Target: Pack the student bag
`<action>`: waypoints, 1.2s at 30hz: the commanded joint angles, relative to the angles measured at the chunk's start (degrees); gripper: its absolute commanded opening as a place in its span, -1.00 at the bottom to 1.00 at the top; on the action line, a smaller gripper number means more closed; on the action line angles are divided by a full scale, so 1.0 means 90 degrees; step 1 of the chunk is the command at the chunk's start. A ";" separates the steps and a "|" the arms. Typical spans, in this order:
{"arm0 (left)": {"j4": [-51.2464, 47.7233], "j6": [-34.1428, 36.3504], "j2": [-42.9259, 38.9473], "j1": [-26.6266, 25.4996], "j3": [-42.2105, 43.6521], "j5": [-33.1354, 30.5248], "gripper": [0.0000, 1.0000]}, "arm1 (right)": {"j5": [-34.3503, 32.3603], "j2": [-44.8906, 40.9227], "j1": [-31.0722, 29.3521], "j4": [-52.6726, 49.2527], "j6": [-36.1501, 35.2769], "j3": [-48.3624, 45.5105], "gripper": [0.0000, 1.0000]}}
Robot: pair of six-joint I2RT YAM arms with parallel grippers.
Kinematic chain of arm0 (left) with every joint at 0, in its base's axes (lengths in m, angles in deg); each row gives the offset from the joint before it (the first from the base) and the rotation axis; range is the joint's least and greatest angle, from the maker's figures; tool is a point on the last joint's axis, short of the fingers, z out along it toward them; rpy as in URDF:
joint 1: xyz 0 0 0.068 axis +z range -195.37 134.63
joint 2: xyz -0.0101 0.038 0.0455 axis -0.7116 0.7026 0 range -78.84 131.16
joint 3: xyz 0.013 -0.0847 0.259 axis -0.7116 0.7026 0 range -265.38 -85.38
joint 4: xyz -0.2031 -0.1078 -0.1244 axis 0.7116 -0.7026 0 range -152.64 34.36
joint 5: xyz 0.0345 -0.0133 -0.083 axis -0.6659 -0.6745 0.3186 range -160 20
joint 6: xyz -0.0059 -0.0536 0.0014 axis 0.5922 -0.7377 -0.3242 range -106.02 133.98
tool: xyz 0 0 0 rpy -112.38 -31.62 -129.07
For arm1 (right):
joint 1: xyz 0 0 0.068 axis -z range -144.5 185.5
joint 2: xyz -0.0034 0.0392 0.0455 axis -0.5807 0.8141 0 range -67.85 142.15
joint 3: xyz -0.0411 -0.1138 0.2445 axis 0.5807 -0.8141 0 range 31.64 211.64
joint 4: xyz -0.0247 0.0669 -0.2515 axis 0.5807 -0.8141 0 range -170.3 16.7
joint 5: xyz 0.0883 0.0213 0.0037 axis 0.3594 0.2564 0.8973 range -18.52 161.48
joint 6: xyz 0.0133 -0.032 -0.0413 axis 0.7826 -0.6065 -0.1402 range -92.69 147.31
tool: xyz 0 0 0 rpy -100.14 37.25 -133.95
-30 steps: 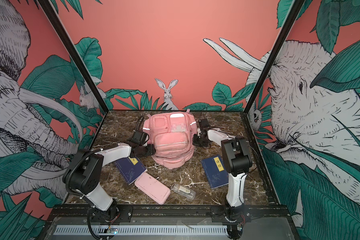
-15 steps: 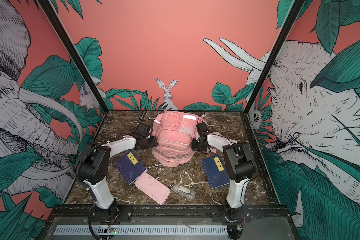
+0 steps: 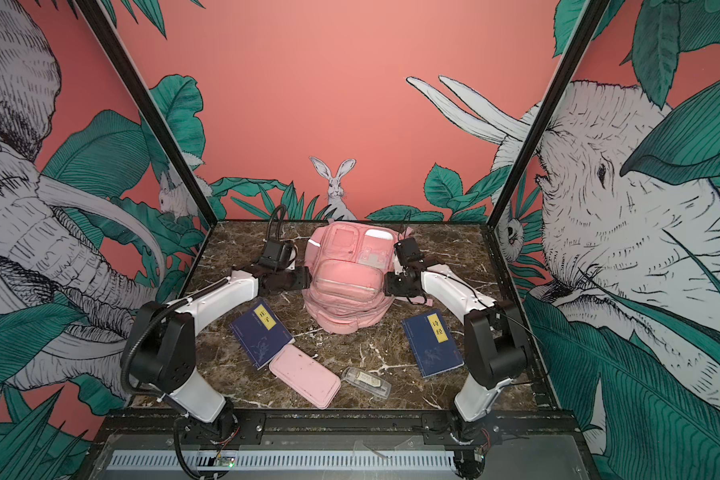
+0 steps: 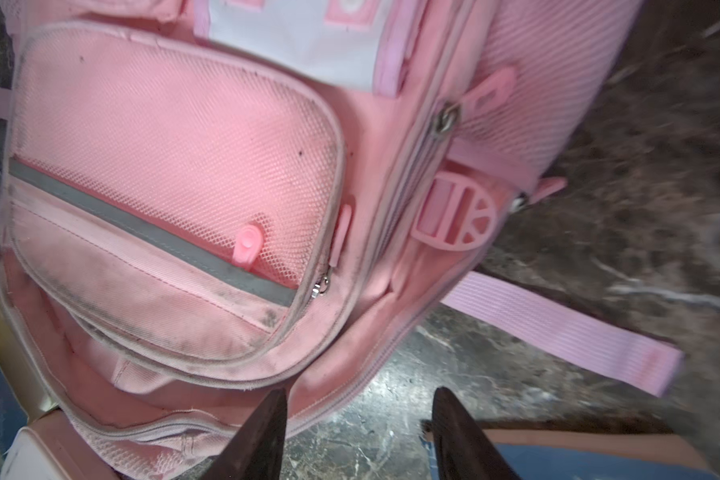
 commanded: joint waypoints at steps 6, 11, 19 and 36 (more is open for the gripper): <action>-0.0043 -0.0301 -0.0371 -0.0071 0.0573 0.0875 0.33 | -0.0690 0.0209 0.0627 -0.0008 -0.0292 0.0168 0.21; 0.0265 -0.0741 -0.0576 -0.0347 0.1064 0.1055 0.39 | 0.0146 0.0532 0.1037 0.0318 -0.0118 0.0253 0.22; 0.0710 -0.1375 -0.0595 -0.0643 0.1573 0.1143 0.60 | 0.0160 0.0770 0.1091 0.0264 -0.0193 0.0385 0.28; 0.0322 -0.0874 0.0527 -0.0406 0.0735 0.0505 -0.66 | 0.0114 0.0603 0.1090 0.0474 -0.0273 0.0154 0.23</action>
